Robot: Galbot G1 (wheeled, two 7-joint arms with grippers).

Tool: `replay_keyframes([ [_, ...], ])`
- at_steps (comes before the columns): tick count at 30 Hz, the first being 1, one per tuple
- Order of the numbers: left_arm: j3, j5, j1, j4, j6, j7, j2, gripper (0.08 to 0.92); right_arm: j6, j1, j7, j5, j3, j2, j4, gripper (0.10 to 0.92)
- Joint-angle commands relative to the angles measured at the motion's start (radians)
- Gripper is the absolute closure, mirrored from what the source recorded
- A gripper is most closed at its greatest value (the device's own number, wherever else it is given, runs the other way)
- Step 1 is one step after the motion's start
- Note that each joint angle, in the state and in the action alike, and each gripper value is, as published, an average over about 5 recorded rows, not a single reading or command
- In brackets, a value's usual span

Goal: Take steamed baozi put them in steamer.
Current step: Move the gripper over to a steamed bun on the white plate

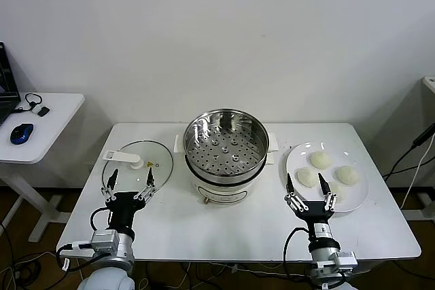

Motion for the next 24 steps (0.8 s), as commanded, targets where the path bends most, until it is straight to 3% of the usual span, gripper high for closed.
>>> replay_keyframes([
  [1,-0.001,0.000,-0.002,-0.001,-0.007,0.001,0.004,0.177,-0.139,0.076,0.005,-0.015,0.061,-0.087,-0.025,0.203],
  [8,0.001,0.001,-0.003,0.002,-0.020,0.003,0.003,0.177,-0.269,0.221,-0.064,-0.069,0.110,-0.223,-0.104,0.203],
  [17,0.001,-0.006,0.000,0.010,-0.040,0.002,0.004,0.177,-0.402,0.391,-0.279,-0.312,0.073,-0.451,-0.223,0.203],
  [24,-0.001,-0.011,0.005,0.016,-0.051,0.001,0.008,0.177,-0.441,0.532,-0.417,-0.349,-0.025,-0.680,-0.345,0.203],
])
